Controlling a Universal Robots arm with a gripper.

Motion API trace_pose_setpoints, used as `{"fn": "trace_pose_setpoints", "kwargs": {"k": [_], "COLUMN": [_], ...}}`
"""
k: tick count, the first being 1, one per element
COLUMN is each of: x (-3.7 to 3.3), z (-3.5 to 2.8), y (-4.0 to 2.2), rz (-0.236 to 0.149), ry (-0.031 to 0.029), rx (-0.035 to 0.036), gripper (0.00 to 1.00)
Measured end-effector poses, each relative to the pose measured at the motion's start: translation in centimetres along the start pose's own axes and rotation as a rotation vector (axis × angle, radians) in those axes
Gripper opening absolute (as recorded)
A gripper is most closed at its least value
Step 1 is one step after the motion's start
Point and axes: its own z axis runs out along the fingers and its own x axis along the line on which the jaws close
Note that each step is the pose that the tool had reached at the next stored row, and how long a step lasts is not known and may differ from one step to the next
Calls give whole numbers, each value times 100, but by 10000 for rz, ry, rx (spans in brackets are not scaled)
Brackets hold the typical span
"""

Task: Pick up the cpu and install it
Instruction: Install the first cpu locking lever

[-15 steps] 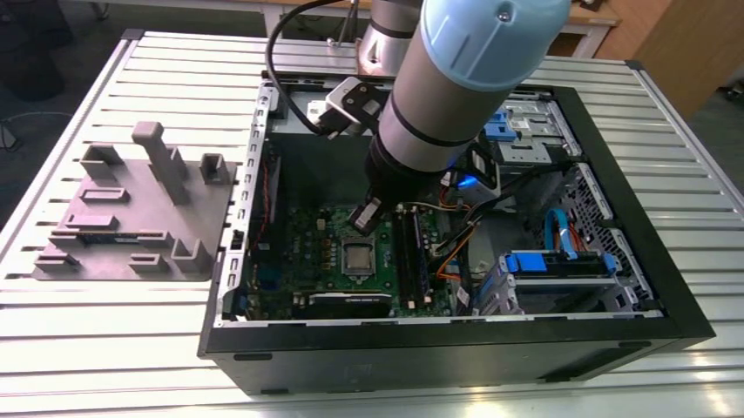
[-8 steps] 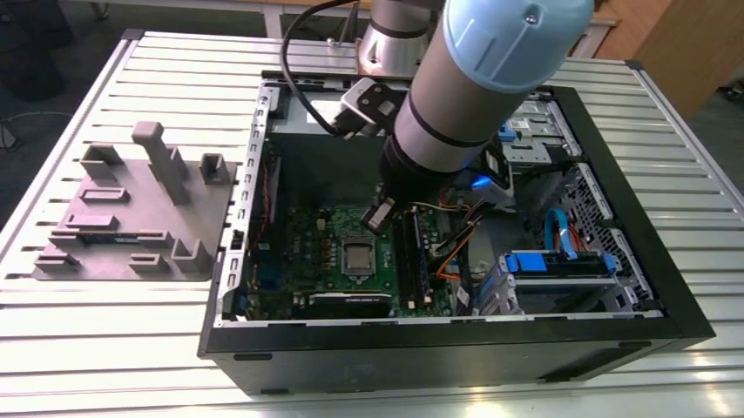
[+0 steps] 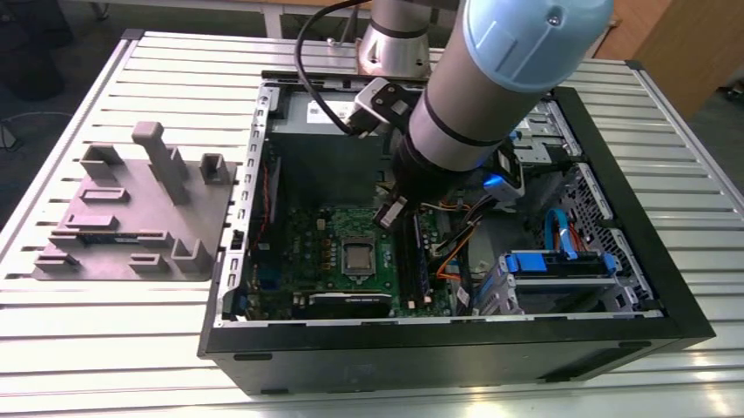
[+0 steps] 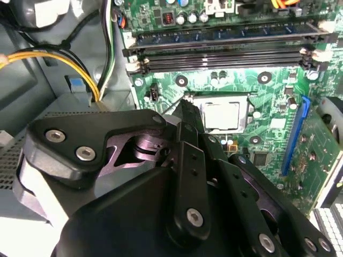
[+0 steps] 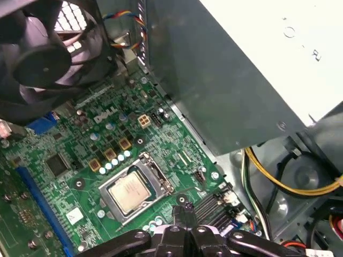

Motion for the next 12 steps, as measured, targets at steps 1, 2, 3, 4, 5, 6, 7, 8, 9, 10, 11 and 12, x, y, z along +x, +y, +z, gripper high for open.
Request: {"fn": "trace_pose_setpoints", "kwargs": {"k": [1,2,3,4,5,6,7,8,9,10,11,12], "x": [-12,-26,-41,-54,-67,-79,-93,-107,-121,-136,-151,-167], "z": [2,6,9,11,13,15,16,18,20,23,26,31], "y": [2,7,12,17,18,20,21,23,26,31,38,47], "rz": [0,1,1,1,0,0,0,0,0,1,1,1], "ry": [0,0,0,0,0,0,0,0,0,0,1,0], "rx": [0,0,1,0,0,0,0,0,0,1,1,1], "gripper": [10,10,10,10,10,10,10,10,10,10,10,10]}}
